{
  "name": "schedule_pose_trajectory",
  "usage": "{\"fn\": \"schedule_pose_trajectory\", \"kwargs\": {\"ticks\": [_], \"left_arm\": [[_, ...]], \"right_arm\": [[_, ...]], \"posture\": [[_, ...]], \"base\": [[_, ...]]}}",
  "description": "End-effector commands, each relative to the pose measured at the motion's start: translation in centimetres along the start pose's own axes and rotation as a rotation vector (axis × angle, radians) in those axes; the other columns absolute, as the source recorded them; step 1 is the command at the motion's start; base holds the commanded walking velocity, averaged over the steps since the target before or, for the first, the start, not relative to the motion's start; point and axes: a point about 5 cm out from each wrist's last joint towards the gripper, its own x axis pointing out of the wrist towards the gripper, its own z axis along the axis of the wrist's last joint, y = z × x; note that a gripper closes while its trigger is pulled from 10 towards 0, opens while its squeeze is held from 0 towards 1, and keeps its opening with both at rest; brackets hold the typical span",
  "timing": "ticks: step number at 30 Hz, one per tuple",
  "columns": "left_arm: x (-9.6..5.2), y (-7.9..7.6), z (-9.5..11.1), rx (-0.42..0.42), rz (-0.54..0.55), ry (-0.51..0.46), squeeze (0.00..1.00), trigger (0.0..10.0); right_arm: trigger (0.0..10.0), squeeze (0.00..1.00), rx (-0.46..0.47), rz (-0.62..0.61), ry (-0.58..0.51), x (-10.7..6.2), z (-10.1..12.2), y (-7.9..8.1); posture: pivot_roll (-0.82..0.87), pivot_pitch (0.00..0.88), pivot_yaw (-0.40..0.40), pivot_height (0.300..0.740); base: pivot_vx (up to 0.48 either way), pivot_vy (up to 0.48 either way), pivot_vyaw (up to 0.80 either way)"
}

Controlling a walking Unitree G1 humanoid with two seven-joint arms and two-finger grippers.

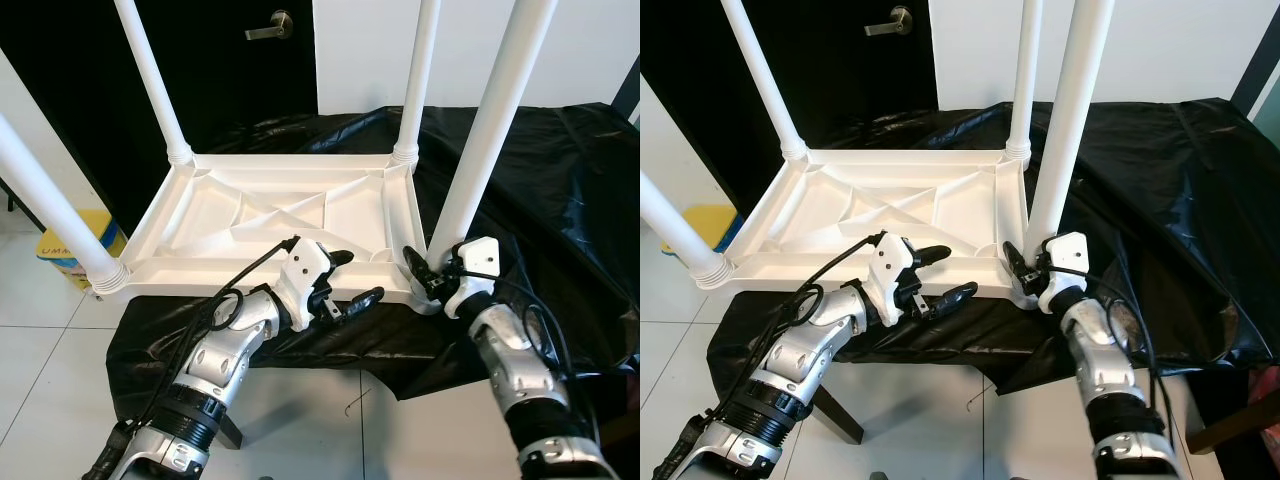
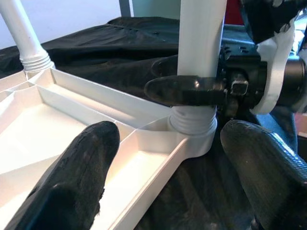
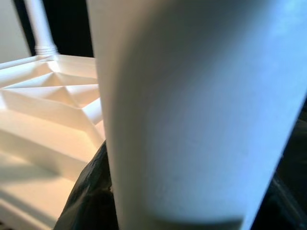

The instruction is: Building children table

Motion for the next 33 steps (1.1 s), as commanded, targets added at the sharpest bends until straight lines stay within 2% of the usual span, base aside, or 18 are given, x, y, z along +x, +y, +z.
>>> {"fn": "schedule_pose_trajectory", "kwargs": {"ticks": [1,3,5,8,12,15,16,28,29,30,31,33], "left_arm": [[-0.2,0.0,-0.3,-0.007,-0.001,0.009,0.00,10.0],[-0.2,0.1,-0.2,-0.007,0.000,0.008,0.00,10.0],[-0.2,0.1,-0.3,-0.008,0.001,0.008,0.00,10.0],[-0.3,-0.1,-0.3,-0.009,0.001,0.011,0.00,10.0],[-0.4,-0.2,-0.4,-0.010,0.000,0.014,0.00,10.0],[-0.5,-0.2,-0.4,-0.009,0.000,0.015,0.00,10.0],[-0.5,-0.2,-0.5,-0.009,0.001,0.015,0.00,10.0],[-0.7,-0.1,-0.4,-0.001,0.007,0.016,0.00,10.0],[-0.7,-0.1,-0.4,0.000,0.007,0.017,0.00,10.0],[-0.7,-0.1,-0.4,0.001,0.007,0.018,0.00,10.0],[-0.7,-0.1,-0.5,0.001,0.007,0.018,0.00,10.0],[-0.7,-0.1,-0.5,0.001,0.008,0.018,0.00,10.0]], "right_arm": [[10.0,0.00,0.044,-0.063,0.035,-0.8,-1.1,0.2],[10.0,0.00,0.053,-0.071,0.026,-0.8,-1.0,0.5],[10.0,0.00,0.023,-0.091,0.028,-0.9,-0.9,0.8],[10.0,0.00,0.042,-0.208,0.038,-1.2,-1.1,1.7],[10.0,0.00,0.041,-0.304,0.071,-1.5,-1.3,2.3],[10.0,0.00,0.050,-0.322,0.080,-1.5,-1.4,2.8],[10.0,0.00,0.060,-0.329,0.084,-1.5,-1.5,3.4],[10.0,0.00,0.055,-0.319,0.086,-1.1,-1.0,3.7],[10.0,0.71,0.054,-0.316,0.084,-1.1,-0.9,3.7],[10.0,0.71,0.053,-0.317,0.083,-1.1,-0.9,3.8],[10.0,1.00,0.050,-0.315,0.081,-1.1,-0.9,3.8],[10.0,1.00,0.050,-0.312,0.079,-1.1,-0.8,3.7]], "posture": [[-0.13,0.000,0.026,0.740],[-0.13,0.000,0.026,0.740],[-0.13,0.000,0.026,0.740],[-0.13,0.000,0.030,0.740],[-0.13,0.000,0.031,0.740],[-0.13,0.000,0.029,0.740],[-0.13,0.000,0.029,0.740],[-0.12,0.000,0.023,0.740],[-0.13,0.000,0.024,0.740],[-0.13,0.000,0.024,0.740],[-0.13,0.000,0.024,0.740],[-0.13,0.000,0.025,0.740]], "base": [[0.000,0.000,0.00],[0.000,0.000,0.00],[0.000,0.000,0.00],[0.000,0.000,0.00],[0.000,0.000,0.00],[0.000,0.000,0.00],[0.000,0.000,0.00],[0.000,0.000,0.00],[0.000,0.000,0.00],[0.000,0.000,0.00],[0.000,0.000,0.00],[0.000,0.000,0.00]]}}
